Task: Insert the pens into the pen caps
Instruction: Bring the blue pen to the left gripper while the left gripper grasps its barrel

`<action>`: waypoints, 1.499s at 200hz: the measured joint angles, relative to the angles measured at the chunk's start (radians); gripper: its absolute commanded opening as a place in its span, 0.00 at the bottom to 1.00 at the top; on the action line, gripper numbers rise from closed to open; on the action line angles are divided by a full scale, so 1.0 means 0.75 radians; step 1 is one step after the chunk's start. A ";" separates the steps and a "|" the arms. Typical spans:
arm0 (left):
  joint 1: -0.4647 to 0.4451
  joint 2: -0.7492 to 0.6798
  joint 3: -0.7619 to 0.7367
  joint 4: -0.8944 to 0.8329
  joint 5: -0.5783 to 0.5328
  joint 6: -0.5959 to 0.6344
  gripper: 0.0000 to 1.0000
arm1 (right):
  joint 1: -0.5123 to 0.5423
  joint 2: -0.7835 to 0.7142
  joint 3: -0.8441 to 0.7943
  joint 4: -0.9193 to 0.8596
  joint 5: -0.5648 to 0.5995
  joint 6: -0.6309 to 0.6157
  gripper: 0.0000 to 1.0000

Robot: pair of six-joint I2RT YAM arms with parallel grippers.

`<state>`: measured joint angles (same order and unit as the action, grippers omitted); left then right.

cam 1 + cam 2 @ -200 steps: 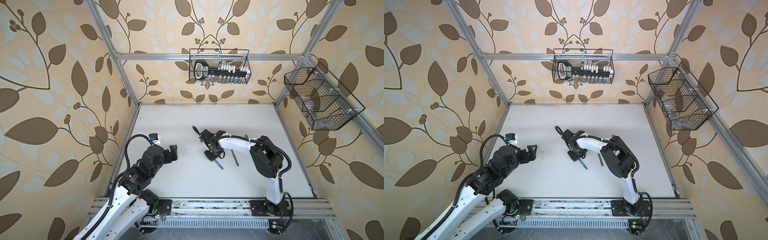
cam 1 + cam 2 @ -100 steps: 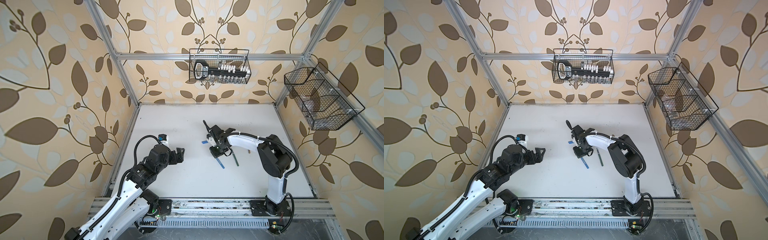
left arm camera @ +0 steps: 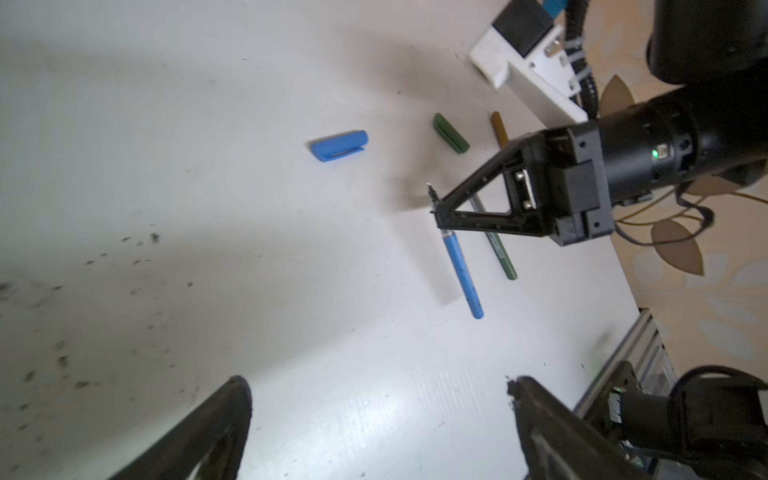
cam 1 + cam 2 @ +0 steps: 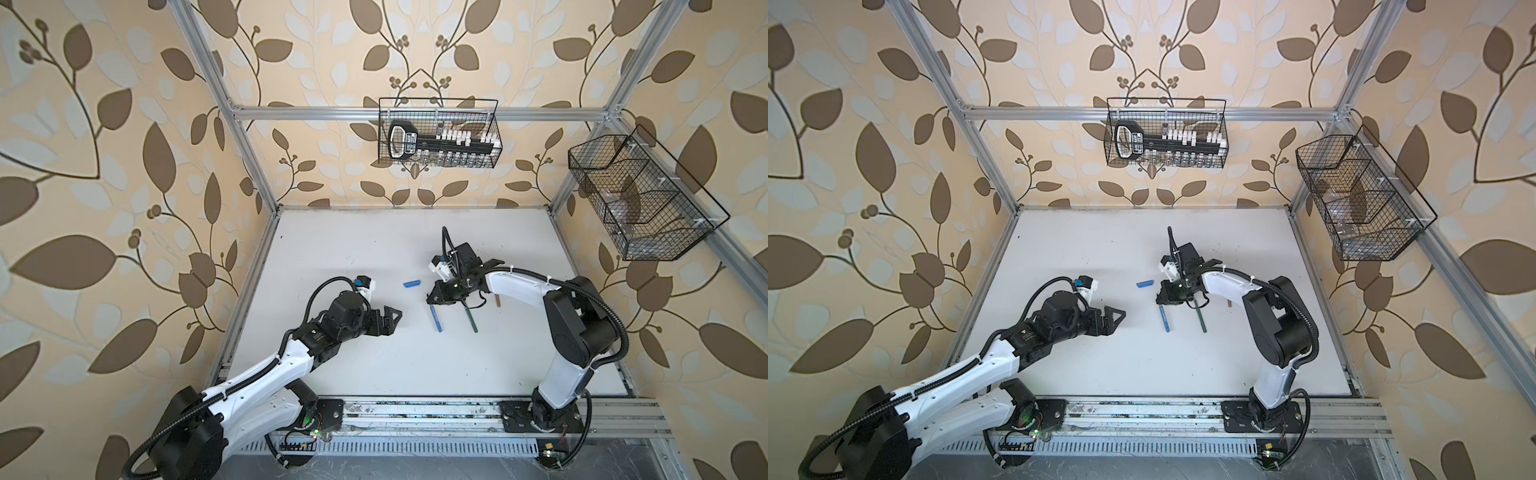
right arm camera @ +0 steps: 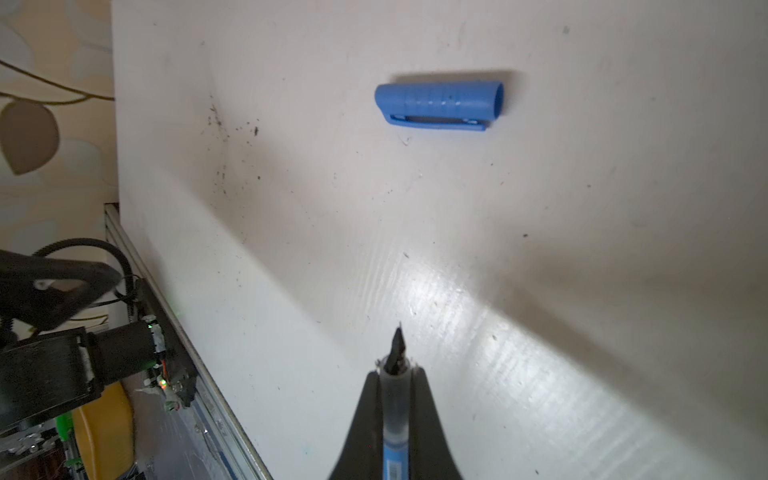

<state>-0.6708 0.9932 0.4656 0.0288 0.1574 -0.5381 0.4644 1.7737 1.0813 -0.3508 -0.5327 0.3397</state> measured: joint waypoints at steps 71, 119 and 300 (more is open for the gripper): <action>-0.048 0.288 0.000 0.372 0.077 -0.086 0.95 | -0.004 -0.186 -0.156 0.384 -0.105 0.253 0.03; -0.054 0.431 0.033 0.539 0.140 -0.128 0.80 | 0.002 -0.255 -0.220 0.519 -0.114 0.360 0.03; -0.067 0.632 0.169 0.664 0.214 -0.171 0.37 | 0.052 -0.341 -0.307 0.702 -0.122 0.482 0.03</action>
<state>-0.7212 1.4673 0.5926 0.5270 0.3176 -0.6662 0.5037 1.5181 0.8513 0.1757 -0.6243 0.7010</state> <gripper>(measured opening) 0.410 0.072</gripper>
